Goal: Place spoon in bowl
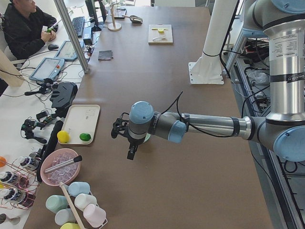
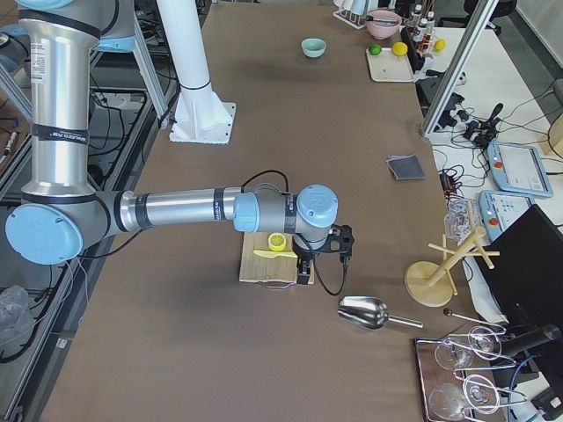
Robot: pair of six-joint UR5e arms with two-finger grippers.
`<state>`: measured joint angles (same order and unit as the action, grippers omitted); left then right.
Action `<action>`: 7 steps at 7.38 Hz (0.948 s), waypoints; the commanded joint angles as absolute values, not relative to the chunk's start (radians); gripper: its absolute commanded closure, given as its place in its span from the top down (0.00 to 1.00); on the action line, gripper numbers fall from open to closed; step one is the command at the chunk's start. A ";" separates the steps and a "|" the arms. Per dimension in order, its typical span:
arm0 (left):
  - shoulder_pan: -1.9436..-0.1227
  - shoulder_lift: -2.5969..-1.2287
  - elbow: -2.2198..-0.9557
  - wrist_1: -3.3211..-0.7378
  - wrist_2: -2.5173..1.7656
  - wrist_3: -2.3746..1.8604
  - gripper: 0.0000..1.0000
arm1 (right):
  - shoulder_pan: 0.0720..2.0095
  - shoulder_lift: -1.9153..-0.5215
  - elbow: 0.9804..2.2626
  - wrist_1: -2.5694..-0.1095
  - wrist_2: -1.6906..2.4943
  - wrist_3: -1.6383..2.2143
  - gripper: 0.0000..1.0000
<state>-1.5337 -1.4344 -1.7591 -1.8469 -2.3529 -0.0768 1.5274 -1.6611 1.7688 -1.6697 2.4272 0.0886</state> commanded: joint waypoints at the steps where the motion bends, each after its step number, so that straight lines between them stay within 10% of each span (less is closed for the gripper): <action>1: -1.532 -1.434 -1.756 -1.847 -2.350 -0.071 0.98 | 1.540 -1.663 1.772 -1.670 2.431 0.089 1.00; 7: -1.532 -1.434 -1.755 -1.848 -2.349 -0.075 0.98 | 1.540 -1.664 1.781 -1.669 2.431 0.092 1.00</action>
<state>-1.5324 -1.4343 -1.7536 -1.8480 -2.3483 -0.0747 1.5391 -1.6631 1.7773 -1.6690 2.4301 0.0903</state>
